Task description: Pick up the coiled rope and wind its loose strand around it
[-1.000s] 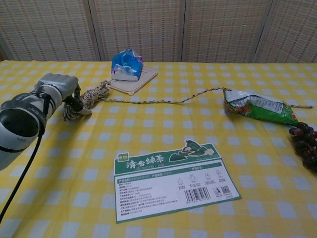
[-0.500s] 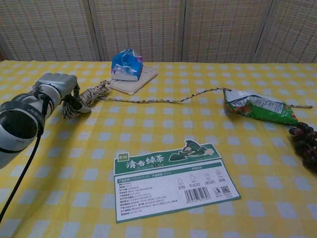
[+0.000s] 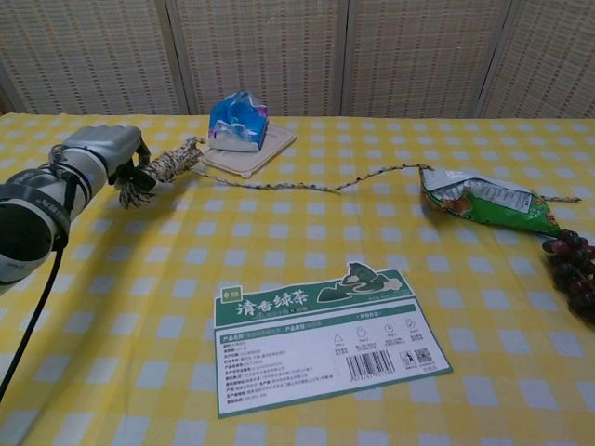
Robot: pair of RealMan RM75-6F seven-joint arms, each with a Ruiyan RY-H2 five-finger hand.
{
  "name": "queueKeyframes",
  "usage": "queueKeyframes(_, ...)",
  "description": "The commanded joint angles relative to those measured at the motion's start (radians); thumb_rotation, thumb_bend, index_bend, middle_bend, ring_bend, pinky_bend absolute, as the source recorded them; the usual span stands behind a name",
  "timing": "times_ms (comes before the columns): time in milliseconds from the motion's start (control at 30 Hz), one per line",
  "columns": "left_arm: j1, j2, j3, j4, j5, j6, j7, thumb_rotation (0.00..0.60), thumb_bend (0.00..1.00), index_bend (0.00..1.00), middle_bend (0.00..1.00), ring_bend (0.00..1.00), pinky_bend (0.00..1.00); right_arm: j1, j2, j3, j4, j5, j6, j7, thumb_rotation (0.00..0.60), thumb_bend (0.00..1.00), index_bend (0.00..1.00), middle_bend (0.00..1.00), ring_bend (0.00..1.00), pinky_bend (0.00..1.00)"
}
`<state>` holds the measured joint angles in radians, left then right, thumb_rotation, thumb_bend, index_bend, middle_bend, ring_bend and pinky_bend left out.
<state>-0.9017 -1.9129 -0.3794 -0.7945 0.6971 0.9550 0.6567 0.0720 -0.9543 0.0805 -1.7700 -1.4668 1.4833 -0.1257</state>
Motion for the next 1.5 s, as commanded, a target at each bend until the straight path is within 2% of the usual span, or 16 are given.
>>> queueKeyframes(33, 0.042, 0.069, 0.023, -0.09, 0.111, 0.027, -0.119, 0.354, 0.23, 0.73, 0.84, 0.68, 0.39, 0.002, 0.001, 0.0, -0.005, -0.002, -0.002, -0.004, 0.6, 0.33, 0.18, 0.24, 0.13, 0.16)
queueKeyframes(233, 0.104, 0.189, 0.049, -0.279, 0.243, 0.101, -0.238, 0.358, 0.23, 0.73, 0.84, 0.68, 0.39, 0.025, 0.009, 0.004, -0.03, -0.008, -0.031, -0.034, 0.6, 0.33, 0.18, 0.24, 0.14, 0.16)
queueKeyframes(433, 0.162, 0.317, 0.066, -0.488, 0.348, 0.183, -0.307, 0.365, 0.23, 0.73, 0.84, 0.68, 0.39, 0.083, 0.014, 0.026, -0.066, 0.004, -0.1, -0.086, 0.6, 0.34, 0.22, 0.26, 0.15, 0.18)
queueKeyframes(633, 0.21, 0.44, 0.085, -0.678, 0.434, 0.25, -0.316, 0.361, 0.23, 0.73, 0.84, 0.68, 0.39, 0.175, 0.0, 0.05, -0.099, 0.029, -0.219, -0.147, 0.6, 0.34, 0.27, 0.28, 0.15, 0.18)
queueKeyframes(800, 0.25, 0.527, 0.108, -0.81, 0.493, 0.288, -0.33, 0.356, 0.23, 0.73, 0.84, 0.68, 0.39, 0.248, -0.041, 0.076, -0.092, 0.068, -0.295, -0.206, 0.6, 0.34, 0.27, 0.28, 0.15, 0.18)
queueKeyframes(967, 0.279, 0.584, 0.129, -0.899, 0.544, 0.318, -0.33, 0.355, 0.23, 0.73, 0.84, 0.67, 0.39, 0.336, -0.101, 0.107, -0.048, 0.134, -0.386, -0.254, 0.6, 0.35, 0.27, 0.28, 0.16, 0.18)
queueKeyframes(1200, 0.304, 0.622, 0.145, -0.96, 0.575, 0.339, -0.325, 0.354, 0.23, 0.73, 0.84, 0.67, 0.39, 0.478, -0.206, 0.148, 0.052, 0.261, -0.52, -0.334, 0.6, 0.37, 0.28, 0.28, 0.16, 0.18)
queueKeyframes(1500, 0.319, 0.644, 0.152, -0.999, 0.584, 0.346, -0.317, 0.354, 0.23, 0.73, 0.84, 0.67, 0.39, 0.612, -0.381, 0.162, 0.228, 0.399, -0.597, -0.411, 0.6, 0.37, 0.28, 0.28, 0.16, 0.18)
